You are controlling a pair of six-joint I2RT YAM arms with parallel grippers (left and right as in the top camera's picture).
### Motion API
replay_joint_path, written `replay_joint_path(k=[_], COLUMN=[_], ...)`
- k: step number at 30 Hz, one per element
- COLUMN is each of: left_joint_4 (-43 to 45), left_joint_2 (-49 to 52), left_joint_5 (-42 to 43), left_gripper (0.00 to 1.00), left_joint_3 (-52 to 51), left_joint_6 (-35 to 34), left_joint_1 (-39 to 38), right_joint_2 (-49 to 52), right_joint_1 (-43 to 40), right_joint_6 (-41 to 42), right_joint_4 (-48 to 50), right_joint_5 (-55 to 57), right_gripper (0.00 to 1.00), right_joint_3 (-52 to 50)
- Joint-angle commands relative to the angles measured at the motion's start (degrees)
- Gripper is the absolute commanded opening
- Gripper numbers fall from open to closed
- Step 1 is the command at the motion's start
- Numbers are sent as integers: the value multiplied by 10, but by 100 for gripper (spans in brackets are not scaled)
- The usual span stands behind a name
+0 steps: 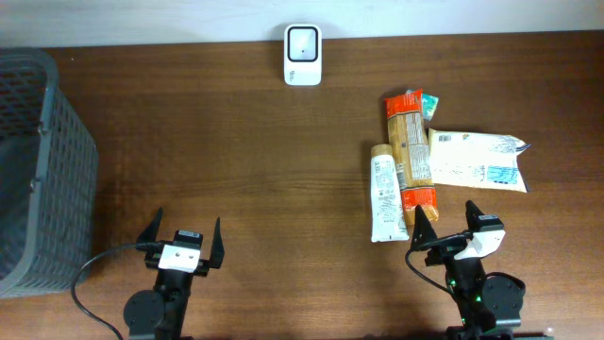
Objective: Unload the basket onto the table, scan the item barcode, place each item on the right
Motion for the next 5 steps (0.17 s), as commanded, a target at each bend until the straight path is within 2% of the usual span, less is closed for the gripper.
replay_joint_path(k=[1, 5], left_joint_4=[-4, -4], left_joint_2=[-4, -4], left_joint_5=[-6, -6], left_gripper=[99, 99], left_joint_3=[-1, -1], left_joint_6=[7, 7], left_joint_1=[3, 3], right_joint_2=[0, 0], right_joint_1=[-3, -3], right_joint_6=[6, 6], right_joint_4=[-3, -3], right_joint_5=[1, 1], right_gripper=[99, 98], right_joint_3=[-3, -3])
